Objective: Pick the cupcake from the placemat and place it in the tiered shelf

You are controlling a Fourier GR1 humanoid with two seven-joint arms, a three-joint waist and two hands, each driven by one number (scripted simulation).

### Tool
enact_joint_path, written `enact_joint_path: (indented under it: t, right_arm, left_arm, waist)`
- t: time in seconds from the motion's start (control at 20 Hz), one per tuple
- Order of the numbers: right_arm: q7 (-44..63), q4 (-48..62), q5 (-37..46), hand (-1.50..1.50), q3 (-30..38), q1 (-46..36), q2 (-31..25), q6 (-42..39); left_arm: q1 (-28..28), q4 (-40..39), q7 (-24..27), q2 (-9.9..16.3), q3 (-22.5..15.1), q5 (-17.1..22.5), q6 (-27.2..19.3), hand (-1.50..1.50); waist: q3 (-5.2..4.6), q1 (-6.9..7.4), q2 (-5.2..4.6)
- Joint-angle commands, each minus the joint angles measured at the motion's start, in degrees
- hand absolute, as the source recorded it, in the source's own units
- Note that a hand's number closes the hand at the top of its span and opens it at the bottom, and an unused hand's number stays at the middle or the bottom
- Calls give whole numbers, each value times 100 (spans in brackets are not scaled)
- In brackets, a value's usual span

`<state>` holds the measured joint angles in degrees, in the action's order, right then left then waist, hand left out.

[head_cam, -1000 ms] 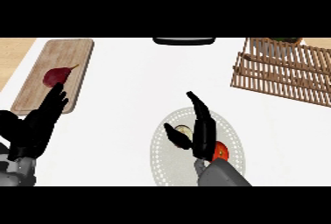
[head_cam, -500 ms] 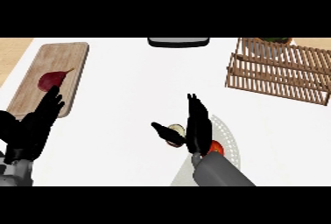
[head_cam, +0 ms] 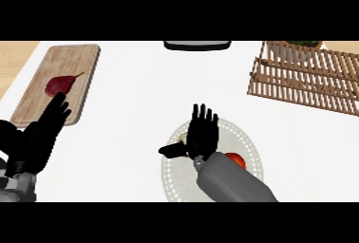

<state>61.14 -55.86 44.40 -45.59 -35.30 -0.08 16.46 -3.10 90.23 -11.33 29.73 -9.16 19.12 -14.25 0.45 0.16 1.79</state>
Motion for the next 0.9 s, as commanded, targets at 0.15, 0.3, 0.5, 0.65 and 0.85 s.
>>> enact_joint_path:
  t: [0.15,0.3,0.5,0.65,0.85]
  right_arm:
    - [1785,-666,-231,-150,-305,-520,6,-1879]
    - [1846,-749,-278,-150,-112,-562,5,-2063]
    - [1776,-624,-259,-150,-62,-527,-33,-2209]
    - [1923,-934,-144,-150,-8,-541,2,-2407]
    - [1816,-953,9,-150,3,-349,-1,-2399]
  left_arm:
    - [391,-421,359,143,230,79,321,0]
    - [738,-439,605,68,238,58,349,0]
    - [650,-625,773,43,353,3,361,0]
    - [329,-589,458,-34,247,-20,325,0]
    - [408,-559,523,21,292,-61,409,0]
  waist:
    - [-68,8,-108]
    - [-66,18,-115]
    - [-65,-18,-153]
    - [-57,-110,-146]
    - [-53,-39,-156]
